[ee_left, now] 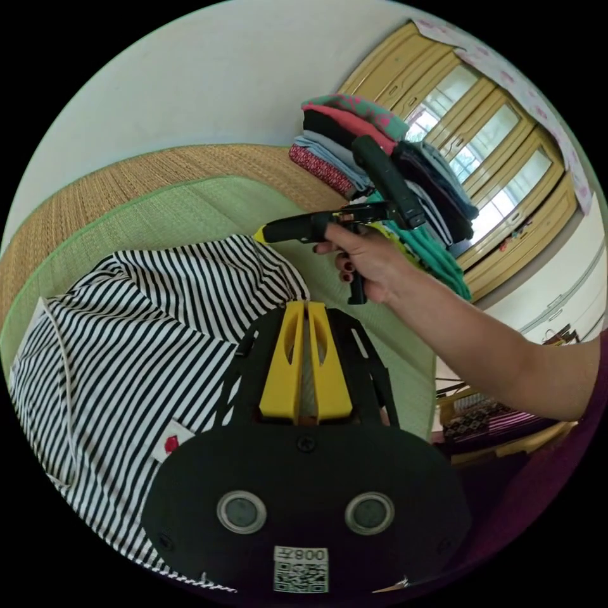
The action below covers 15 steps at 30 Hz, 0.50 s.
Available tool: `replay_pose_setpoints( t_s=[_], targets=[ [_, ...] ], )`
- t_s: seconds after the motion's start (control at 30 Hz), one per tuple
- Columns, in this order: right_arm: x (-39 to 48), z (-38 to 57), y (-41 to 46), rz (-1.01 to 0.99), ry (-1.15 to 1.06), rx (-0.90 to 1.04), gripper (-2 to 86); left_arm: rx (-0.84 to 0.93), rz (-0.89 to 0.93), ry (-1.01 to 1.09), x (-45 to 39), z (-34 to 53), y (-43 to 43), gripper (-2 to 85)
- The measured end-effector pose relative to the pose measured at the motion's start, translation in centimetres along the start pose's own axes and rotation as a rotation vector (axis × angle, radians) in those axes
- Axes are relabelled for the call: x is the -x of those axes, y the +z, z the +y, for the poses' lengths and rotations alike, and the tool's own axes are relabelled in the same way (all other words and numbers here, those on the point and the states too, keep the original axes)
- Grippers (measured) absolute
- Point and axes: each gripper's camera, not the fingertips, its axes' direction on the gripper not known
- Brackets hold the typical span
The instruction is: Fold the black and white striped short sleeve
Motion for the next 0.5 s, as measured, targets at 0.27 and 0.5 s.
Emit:
replay_pose_setpoints(
  t_s=[0.27,0.5],
  targets=[
    [1.8,-3.9,-1.5,0.091,-0.062,0.004,-0.5,0.090,0.085,-0.041,2.5,-0.9,3.9,2.3],
    [6.8,-1.2,-0.9,-0.025,-0.186,0.000,-0.4,-0.056,0.157,-0.094,6.5,4.0,-1.9,5.6]
  ],
)
